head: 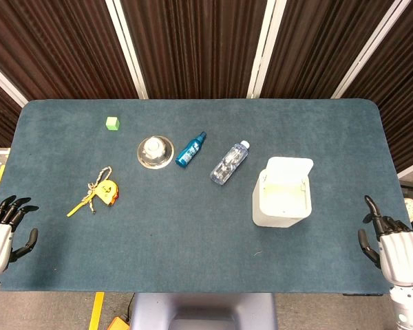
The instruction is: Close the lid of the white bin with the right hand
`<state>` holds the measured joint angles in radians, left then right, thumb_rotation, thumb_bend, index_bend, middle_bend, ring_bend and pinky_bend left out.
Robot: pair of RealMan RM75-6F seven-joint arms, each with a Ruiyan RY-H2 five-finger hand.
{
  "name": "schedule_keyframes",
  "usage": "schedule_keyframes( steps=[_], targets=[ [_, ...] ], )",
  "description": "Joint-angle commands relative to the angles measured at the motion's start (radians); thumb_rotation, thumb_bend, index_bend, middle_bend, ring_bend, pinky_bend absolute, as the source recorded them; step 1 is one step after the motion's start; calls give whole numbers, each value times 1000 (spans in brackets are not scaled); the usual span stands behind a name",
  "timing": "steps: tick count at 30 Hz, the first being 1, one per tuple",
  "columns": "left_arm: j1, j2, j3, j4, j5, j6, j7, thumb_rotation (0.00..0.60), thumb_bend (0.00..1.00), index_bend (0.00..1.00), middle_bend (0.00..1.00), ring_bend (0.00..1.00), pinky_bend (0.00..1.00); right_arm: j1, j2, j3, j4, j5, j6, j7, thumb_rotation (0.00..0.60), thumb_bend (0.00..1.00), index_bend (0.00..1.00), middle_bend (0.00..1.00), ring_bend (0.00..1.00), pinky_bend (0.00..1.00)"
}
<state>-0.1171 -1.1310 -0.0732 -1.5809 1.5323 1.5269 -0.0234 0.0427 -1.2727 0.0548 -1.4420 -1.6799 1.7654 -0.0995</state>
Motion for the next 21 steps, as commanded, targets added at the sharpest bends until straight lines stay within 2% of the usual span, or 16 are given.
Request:
schedule_keyframes(
  steps=[1, 5, 8, 11, 14, 16, 21],
  targets=[
    [0, 1, -1, 0, 0, 2, -4, 600, 459, 304, 188, 104, 248, 2, 6, -6, -10, 3, -24, -11, 600, 531, 0, 597, 635, 791],
    [2, 2, 0, 1, 3, 7, -13, 600, 459, 305, 188, 104, 248, 4, 13, -10, -25, 3, -42, -20, 600, 532, 0, 597, 636, 794],
    [1, 5, -1, 1, 0, 6, -22, 600, 459, 304, 187, 104, 248, 16, 38, -1, -79, 6, -67, -62, 600, 559, 0, 629, 668, 803],
    [2, 7, -1, 1, -3, 4, -30, 600, 459, 304, 188, 104, 248, 43, 61, 26, -151, 6, -95, -141, 600, 643, 0, 688, 713, 812],
    [6, 12, -1, -4, -1, 13, -33, 600, 458, 304, 187, 104, 248, 75, 54, 60, -207, 8, -119, -224, 600, 663, 0, 701, 731, 824],
    [10, 13, -1, -6, 5, 23, -29, 600, 459, 304, 188, 104, 248, 94, 59, 79, -251, 37, -154, -268, 600, 675, 0, 701, 731, 825],
    [12, 17, -2, -6, 0, 25, -33, 600, 459, 304, 187, 104, 248, 152, 99, 154, -420, 198, -274, -435, 600, 698, 0, 701, 731, 825]
  ],
)
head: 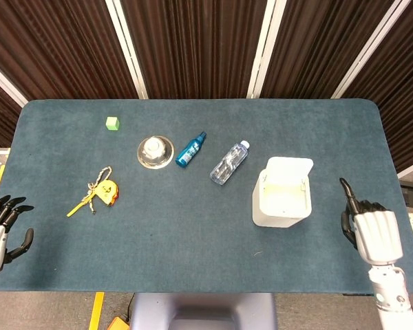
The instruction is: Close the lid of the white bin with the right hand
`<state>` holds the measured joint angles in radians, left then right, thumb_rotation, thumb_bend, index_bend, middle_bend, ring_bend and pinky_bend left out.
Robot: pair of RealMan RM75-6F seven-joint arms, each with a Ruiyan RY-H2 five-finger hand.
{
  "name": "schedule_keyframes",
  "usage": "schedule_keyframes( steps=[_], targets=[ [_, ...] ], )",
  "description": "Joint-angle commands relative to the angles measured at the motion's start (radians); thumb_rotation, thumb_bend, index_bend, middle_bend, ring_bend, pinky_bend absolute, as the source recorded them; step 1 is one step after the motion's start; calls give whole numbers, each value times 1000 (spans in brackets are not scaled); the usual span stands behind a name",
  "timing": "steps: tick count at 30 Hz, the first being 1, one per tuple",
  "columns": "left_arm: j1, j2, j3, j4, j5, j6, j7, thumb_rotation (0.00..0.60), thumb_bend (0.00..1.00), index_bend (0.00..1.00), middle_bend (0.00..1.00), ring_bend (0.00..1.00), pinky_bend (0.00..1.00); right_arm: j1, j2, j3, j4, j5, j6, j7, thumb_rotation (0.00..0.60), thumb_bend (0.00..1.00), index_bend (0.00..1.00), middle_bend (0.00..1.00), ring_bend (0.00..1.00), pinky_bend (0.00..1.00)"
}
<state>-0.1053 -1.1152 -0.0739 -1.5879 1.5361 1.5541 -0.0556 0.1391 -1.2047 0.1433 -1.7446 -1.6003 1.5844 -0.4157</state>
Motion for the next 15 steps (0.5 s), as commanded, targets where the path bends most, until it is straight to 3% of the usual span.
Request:
schedule_keyframes(
  steps=[1, 9, 13, 15],
  targets=[
    [0, 1, -1, 1, -6, -4, -1, 600, 459, 304, 188, 104, 248, 70, 34, 82, -138, 151, -112, -146, 600, 702, 0, 701, 731, 825],
    [-1, 3, 0, -1, 0, -3, 1, 600, 459, 304, 187, 104, 248, 221, 32, 203, -211, 483, -287, -319, 600, 720, 1, 702, 732, 825],
    [0, 3, -1, -1, -1, -1, 2, 600, 458, 304, 188, 104, 247, 304, 25, 228, -193, 610, -376, -345, 600, 724, 34, 701, 737, 829],
    [0, 3, -1, -1, -1, -1, 2, 600, 458, 304, 188, 104, 248, 313, 24, 229, -188, 619, -385, -343, 600, 725, 45, 701, 739, 831]
  ],
)
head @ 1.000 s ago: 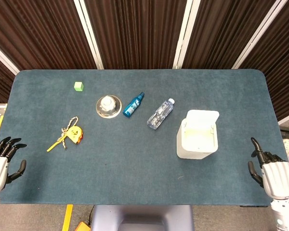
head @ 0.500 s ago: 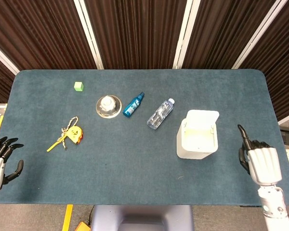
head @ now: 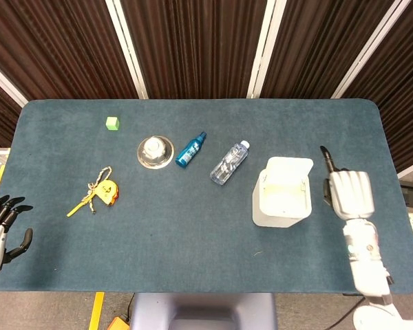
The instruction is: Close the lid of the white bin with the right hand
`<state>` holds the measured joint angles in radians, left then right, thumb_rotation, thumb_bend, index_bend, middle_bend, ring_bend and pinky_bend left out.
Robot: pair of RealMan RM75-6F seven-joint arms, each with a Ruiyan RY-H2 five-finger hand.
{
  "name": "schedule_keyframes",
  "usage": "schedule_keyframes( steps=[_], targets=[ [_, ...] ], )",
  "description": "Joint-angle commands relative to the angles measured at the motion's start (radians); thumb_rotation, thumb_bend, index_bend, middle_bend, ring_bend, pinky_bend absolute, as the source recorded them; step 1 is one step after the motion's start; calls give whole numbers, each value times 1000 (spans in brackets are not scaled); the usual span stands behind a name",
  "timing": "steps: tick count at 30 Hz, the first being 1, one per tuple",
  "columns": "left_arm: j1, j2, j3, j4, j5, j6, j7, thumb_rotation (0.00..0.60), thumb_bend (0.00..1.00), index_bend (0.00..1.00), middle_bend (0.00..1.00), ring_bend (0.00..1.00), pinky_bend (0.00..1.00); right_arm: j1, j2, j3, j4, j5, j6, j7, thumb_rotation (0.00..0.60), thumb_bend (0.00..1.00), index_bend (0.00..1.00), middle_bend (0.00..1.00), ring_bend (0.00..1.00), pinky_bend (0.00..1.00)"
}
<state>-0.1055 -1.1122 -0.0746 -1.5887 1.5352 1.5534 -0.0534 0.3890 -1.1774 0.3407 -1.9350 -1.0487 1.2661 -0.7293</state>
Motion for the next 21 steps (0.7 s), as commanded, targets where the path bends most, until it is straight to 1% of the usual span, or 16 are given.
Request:
schedule_keyframes(
  steps=[1, 4, 8, 9, 13, 15, 21],
  targets=[
    [0, 0, 0, 0, 0, 0, 0, 600, 458, 304, 188, 104, 248, 67, -4, 31, 4, 71, -71, -29, 600, 726, 52, 701, 741, 832],
    [2, 1, -1, 0, -2, 3, -4, 600, 459, 304, 187, 104, 248, 109, -22, 18, 24, 102, -115, -36, 600, 728, 84, 701, 742, 833],
    [2, 2, -1, 0, 2, 5, -7, 600, 458, 304, 187, 104, 248, 129, -30, -5, 28, 116, -108, -41, 600, 727, 115, 701, 742, 834],
    [2, 2, -1, 0, 2, 5, -7, 600, 458, 304, 187, 104, 248, 131, -30, -12, 27, 114, -102, -43, 600, 727, 136, 701, 742, 834],
    [1, 1, 0, 1, 3, 3, -6, 600, 459, 304, 187, 104, 248, 128, -28, -46, 17, 82, -73, -33, 600, 727, 282, 701, 743, 834],
    [1, 1, 1, 0, 3, 2, -5, 600, 459, 304, 187, 104, 248, 124, -25, -62, 11, 63, -65, -21, 600, 727, 326, 701, 743, 834],
    [0, 0, 1, -1, 7, 3, -3, 600, 459, 305, 188, 104, 248, 107, -13, -114, -6, -8, -40, 14, 600, 727, 359, 701, 742, 835]
  ],
)
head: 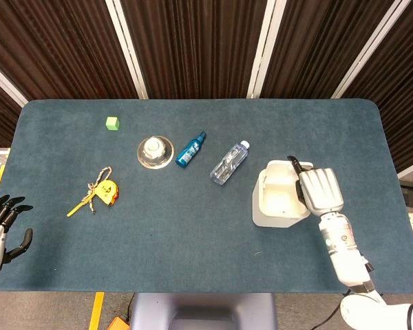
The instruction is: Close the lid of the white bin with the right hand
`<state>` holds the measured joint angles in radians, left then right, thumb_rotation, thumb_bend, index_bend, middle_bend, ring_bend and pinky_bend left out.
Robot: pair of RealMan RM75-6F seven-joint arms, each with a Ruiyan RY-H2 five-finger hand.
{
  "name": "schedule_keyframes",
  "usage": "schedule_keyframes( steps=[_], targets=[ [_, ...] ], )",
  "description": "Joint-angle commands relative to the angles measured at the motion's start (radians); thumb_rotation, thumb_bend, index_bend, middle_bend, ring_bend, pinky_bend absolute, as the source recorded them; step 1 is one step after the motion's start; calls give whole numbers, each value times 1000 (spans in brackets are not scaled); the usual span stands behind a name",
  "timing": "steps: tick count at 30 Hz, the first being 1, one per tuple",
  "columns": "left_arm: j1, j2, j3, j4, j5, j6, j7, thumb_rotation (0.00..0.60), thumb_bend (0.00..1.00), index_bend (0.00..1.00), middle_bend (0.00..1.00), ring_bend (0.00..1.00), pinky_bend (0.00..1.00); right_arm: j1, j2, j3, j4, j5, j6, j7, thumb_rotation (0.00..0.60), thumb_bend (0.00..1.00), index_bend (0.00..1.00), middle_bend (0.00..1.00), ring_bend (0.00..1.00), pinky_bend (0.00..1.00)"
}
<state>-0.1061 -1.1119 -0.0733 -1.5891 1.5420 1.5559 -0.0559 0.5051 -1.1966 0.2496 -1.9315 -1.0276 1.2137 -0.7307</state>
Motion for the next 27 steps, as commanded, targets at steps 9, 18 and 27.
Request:
schedule_keyframes(
  steps=[9, 18, 27],
  targets=[
    [2, -2, -1, 6, 6, 11, -13, 600, 458, 304, 188, 104, 248, -65, 30, -131, -32, -192, 54, 72, 600, 727, 380, 701, 743, 836],
    [2, -3, -1, 8, 7, 12, -13, 600, 460, 304, 192, 104, 247, -116, 43, -214, -14, -327, 77, 128, 600, 727, 380, 701, 743, 836],
    [4, -2, -1, 7, 5, 12, -15, 600, 459, 304, 191, 104, 248, -143, 52, -226, 7, -352, 89, 157, 600, 727, 380, 701, 743, 836]
  ],
)
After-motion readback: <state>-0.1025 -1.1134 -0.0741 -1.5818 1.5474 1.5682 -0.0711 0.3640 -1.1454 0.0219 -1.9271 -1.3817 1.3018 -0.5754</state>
